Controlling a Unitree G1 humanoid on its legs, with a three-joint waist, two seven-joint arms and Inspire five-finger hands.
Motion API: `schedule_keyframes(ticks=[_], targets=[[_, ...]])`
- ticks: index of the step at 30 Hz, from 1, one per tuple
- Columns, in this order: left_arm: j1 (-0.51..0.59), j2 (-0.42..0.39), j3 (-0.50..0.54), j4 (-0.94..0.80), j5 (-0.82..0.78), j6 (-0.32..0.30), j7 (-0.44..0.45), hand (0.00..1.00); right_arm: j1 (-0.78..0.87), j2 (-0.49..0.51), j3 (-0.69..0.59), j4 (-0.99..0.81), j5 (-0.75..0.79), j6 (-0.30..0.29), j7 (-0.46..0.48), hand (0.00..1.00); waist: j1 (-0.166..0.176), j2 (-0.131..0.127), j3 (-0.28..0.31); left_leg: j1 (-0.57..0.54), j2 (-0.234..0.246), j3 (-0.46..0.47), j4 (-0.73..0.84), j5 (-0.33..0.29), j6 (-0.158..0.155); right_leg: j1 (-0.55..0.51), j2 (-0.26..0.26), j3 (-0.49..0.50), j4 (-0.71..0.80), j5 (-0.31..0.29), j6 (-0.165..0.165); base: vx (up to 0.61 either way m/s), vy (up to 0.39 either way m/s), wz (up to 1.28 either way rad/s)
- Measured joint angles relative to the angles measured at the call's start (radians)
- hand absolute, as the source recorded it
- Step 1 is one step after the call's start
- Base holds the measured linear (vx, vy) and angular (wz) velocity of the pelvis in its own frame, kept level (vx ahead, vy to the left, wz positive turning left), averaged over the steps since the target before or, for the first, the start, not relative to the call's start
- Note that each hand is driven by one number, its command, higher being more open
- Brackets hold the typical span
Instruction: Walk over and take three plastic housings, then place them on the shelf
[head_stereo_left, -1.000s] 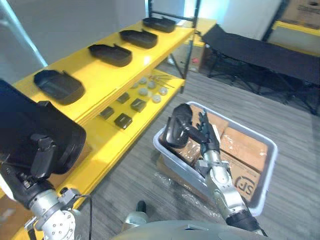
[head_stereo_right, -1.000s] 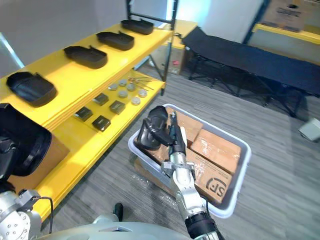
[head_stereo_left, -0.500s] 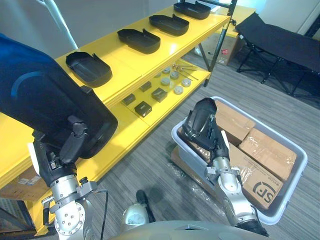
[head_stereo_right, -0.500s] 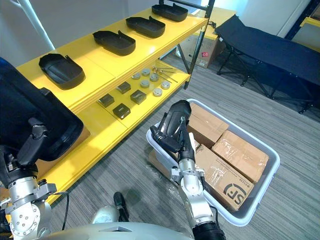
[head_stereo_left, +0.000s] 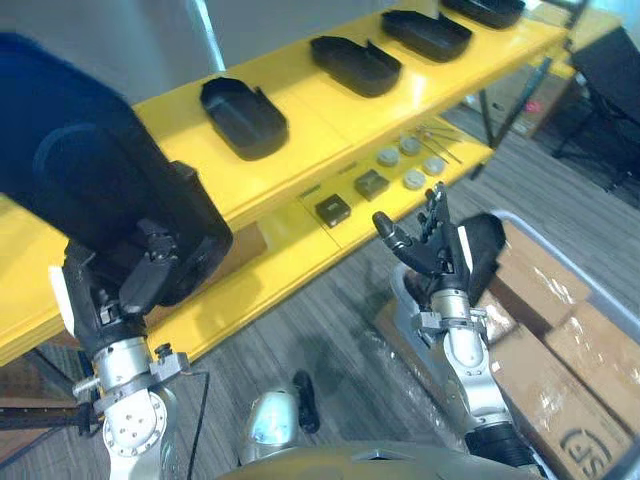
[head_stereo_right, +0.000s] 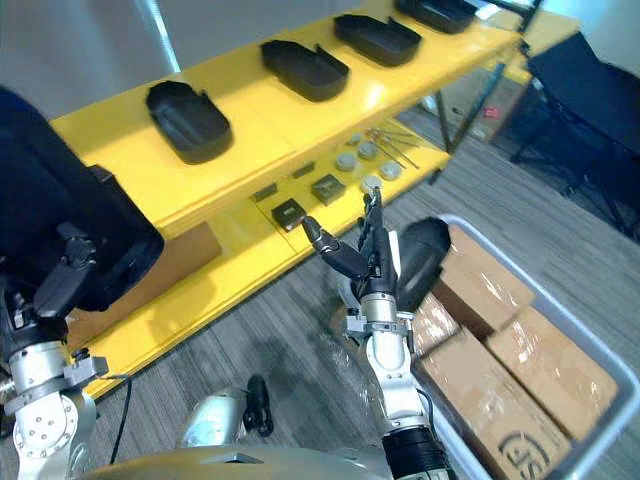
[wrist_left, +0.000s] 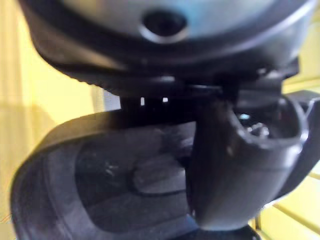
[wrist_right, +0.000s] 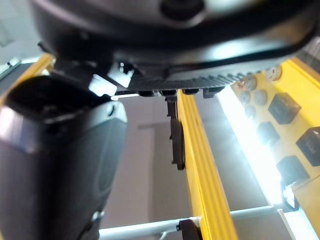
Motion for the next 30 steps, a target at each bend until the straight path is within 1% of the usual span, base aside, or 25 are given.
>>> schedule_keyframes(ticks=[1,2,3,4,5,6,8,9,10,11,12,13,14,15,16,17,20,22,24,27,28,29,30], targets=[[-0.034,0.014,0.011,0.008,-0.002,0.0,0.003,0.0,-0.022,-0.016,0.0,-0.009,-0.001,-0.002,0.008,1.0,-0.001,-0.002,0.001,0.027,-0.018,-0.04,-0.045,0.008,0.011,-0.052,0.037,0.046,0.051,-0.082,0.003,0.27,0.018,0.64],[-0.047,0.014,0.02,0.013,-0.003,0.0,0.008,0.0,-0.044,-0.031,-0.001,-0.009,-0.005,-0.002,0.017,1.0,-0.001,0.005,0.003,0.064,-0.03,-0.065,-0.08,0.013,0.011,-0.079,0.073,0.064,0.05,-0.121,-0.017,0.27,0.056,0.54],[-0.053,0.014,0.026,0.014,-0.005,0.0,0.011,0.0,-0.067,-0.044,-0.003,-0.015,-0.006,-0.004,0.022,1.0,-0.002,0.015,0.004,0.112,-0.035,-0.087,-0.114,0.013,0.007,-0.11,0.121,0.074,0.016,-0.149,-0.038,0.32,0.078,0.45],[-0.064,0.015,0.024,0.014,-0.007,0.0,0.01,0.0,-0.07,-0.054,-0.014,-0.036,-0.006,-0.011,0.022,1.0,-0.004,0.026,-0.001,0.133,-0.036,-0.111,-0.13,0.01,0.001,-0.146,0.166,0.101,-0.025,-0.157,-0.043,0.25,0.062,0.57],[-0.077,0.015,0.018,0.017,-0.007,0.0,0.01,0.0,-0.068,-0.062,-0.028,-0.054,-0.006,-0.018,0.021,1.0,-0.012,0.033,-0.004,0.137,-0.036,-0.136,-0.134,0.003,-0.009,-0.175,0.198,0.134,-0.059,-0.157,-0.042,0.26,0.026,1.09],[-0.106,0.017,0.0,0.026,-0.007,-0.002,0.018,0.0,-0.069,-0.076,-0.06,-0.09,-0.006,-0.032,0.02,1.0,-0.039,0.041,-0.01,0.14,-0.041,-0.195,-0.141,0.001,-0.015,-0.238,0.252,0.223,-0.128,-0.145,-0.023,0.22,-0.001,1.34],[-0.135,0.025,-0.032,0.062,-0.007,-0.003,0.035,0.0,-0.069,-0.084,-0.111,-0.137,-0.006,-0.043,0.017,1.0,-0.068,0.037,-0.011,0.174,-0.055,-0.265,-0.148,0.01,-0.032,-0.292,0.298,0.352,-0.229,-0.107,0.026,0.32,-0.076,1.52],[-0.132,0.025,-0.044,0.083,-0.006,-0.001,0.042,0.0,-0.07,-0.092,-0.128,-0.143,-0.005,-0.05,0.017,1.0,-0.081,0.022,-0.021,0.194,-0.064,-0.304,-0.14,-0.004,-0.052,-0.291,0.3,0.371,-0.278,-0.078,0.013,0.41,-0.204,1.22],[-0.133,0.025,-0.047,0.089,-0.006,0.001,0.043,0.0,-0.07,-0.097,-0.136,-0.143,-0.005,-0.055,0.016,1.0,-0.082,0.01,-0.028,0.195,-0.069,-0.321,-0.129,-0.014,-0.064,-0.284,0.301,0.365,-0.311,-0.047,0.003,0.36,-0.226,1.1],[-0.133,0.027,-0.048,0.091,-0.007,0.002,0.042,0.0,-0.071,-0.103,-0.147,-0.143,-0.005,-0.062,0.014,1.0,-0.085,-0.018,-0.044,0.185,-0.079,-0.326,-0.098,-0.035,-0.084,-0.275,0.302,0.358,-0.365,0.029,-0.021,0.35,-0.27,1.02],[-0.139,0.015,-0.053,0.103,-0.007,0.0,0.04,0.0,-0.081,-0.123,-0.165,-0.138,-0.01,-0.076,0.009,1.0,-0.081,-0.024,-0.053,0.169,-0.07,-0.334,-0.041,-0.088,-0.089,-0.242,0.302,0.321,-0.407,0.099,-0.016,0.31,-0.248,0.85],[-0.134,-0.002,-0.067,0.111,-0.018,0.01,0.037,0.0,-0.092,-0.143,-0.173,-0.133,-0.01,-0.077,0.008,1.0,-0.067,0.008,-0.056,0.153,-0.029,-0.316,0.005,-0.11,-0.119,-0.206,0.337,0.296,-0.443,0.111,-0.029,0.34,-0.261,0.73],[-0.13,-0.01,-0.071,0.112,-0.017,0.02,0.029,0.0,-0.099,-0.157,-0.184,-0.134,-0.009,-0.085,0.01,1.0,-0.066,0.025,-0.055,0.156,0.002,-0.267,0.025,-0.12,-0.131,-0.158,0.359,0.266,-0.491,0.112,-0.031,0.24,-0.18,0.53],[-0.13,-0.012,-0.073,0.112,-0.016,0.024,0.017,0.0,-0.101,-0.165,-0.192,-0.135,-0.007,-0.088,0.013,1.0,-0.067,0.035,-0.06,0.157,0.024,-0.229,0.029,-0.121,-0.132,-0.129,0.374,0.244,-0.517,0.112,-0.034,0.22,-0.166,0.68],[-0.131,-0.012,-0.075,0.109,-0.014,0.024,-0.001,0.0,-0.104,-0.178,-0.204,-0.142,0.004,-0.089,0.028,1.0,-0.068,0.046,-0.064,0.173,0.047,-0.167,0.009,-0.118,-0.13,-0.099,0.389,0.225,-0.54,0.11,-0.037,0.17,-0.132,0.53],[-0.132,-0.012,-0.078,0.107,-0.009,0.024,-0.008,0.0,-0.11,-0.185,-0.217,-0.148,0.028,-0.095,0.06,1.0,-0.067,0.052,-0.066,0.197,0.052,-0.136,-0.022,-0.107,-0.119,-0.078,0.395,0.223,-0.557,0.108,-0.04,0.16,-0.113,0.33],[-0.133,-0.011,-0.082,0.107,-0.008,0.024,-0.008,0.0,-0.116,-0.187,-0.224,-0.204,0.087,-0.098,0.132,1.0,-0.068,0.062,-0.073,0.222,0.044,-0.124,-0.064,-0.097,-0.117,-0.056,0.4,0.226,-0.592,0.109,-0.039,0.11,-0.041,0.01],[-0.133,-0.011,-0.082,0.106,-0.007,0.024,-0.005,0.0,-0.115,-0.185,-0.225,-0.228,0.118,-0.1,0.167,1.0,-0.071,0.063,-0.074,0.228,0.041,-0.122,-0.075,-0.095,-0.116,-0.049,0.4,0.227,-0.602,0.11,-0.037,0.05,0.021,-0.02],[-0.128,-0.012,-0.082,0.106,-0.007,0.026,-0.001,0.0,-0.101,-0.173,-0.225,-0.252,0.186,-0.104,0.218,1.0,-0.075,0.062,-0.075,0.243,0.035,-0.122,-0.088,-0.093,-0.115,-0.031,0.4,0.226,-0.621,0.112,-0.033,0.01,0.014,0.04],[-0.113,-0.012,-0.081,0.088,-0.007,0.026,-0.004,0.0,-0.06,-0.144,-0.241,-0.257,0.201,-0.106,0.249,1.0,-0.078,0.06,-0.077,0.228,0.031,-0.127,-0.086,-0.082,-0.121,-0.024,0.395,0.203,-0.636,0.113,-0.032,-0.01,0.017,0.24],[-0.114,-0.013,-0.083,0.083,-0.007,0.026,-0.01,0.0,-0.037,-0.136,-0.253,-0.257,0.203,-0.106,0.256,1.0,-0.083,0.058,-0.077,0.207,0.023,-0.128,-0.076,-0.064,-0.126,-0.025,0.381,0.179,-0.637,0.113,-0.032,-0.05,0.053,0.6],[-0.114,-0.015,-0.088,0.082,-0.007,0.026,-0.017,0.0,-0.017,-0.136,-0.268,-0.257,0.226,-0.106,0.263,1.0,-0.085,0.05,-0.074,0.178,0.007,-0.129,-0.051,-0.044,-0.142,-0.026,0.352,0.157,-0.639,0.114,-0.031,-0.06,0.091,0.71],[-0.114,-0.016,-0.091,0.08,-0.006,0.025,-0.019,0.0,-0.012,-0.131,-0.281,-0.256,0.24,-0.106,0.268,1.0,-0.09,0.04,-0.067,0.146,0.014,-0.114,0.004,-0.069,-0.133,-0.027,0.336,0.142,-0.637,0.115,-0.029,-0.07,0.096,0.69]])
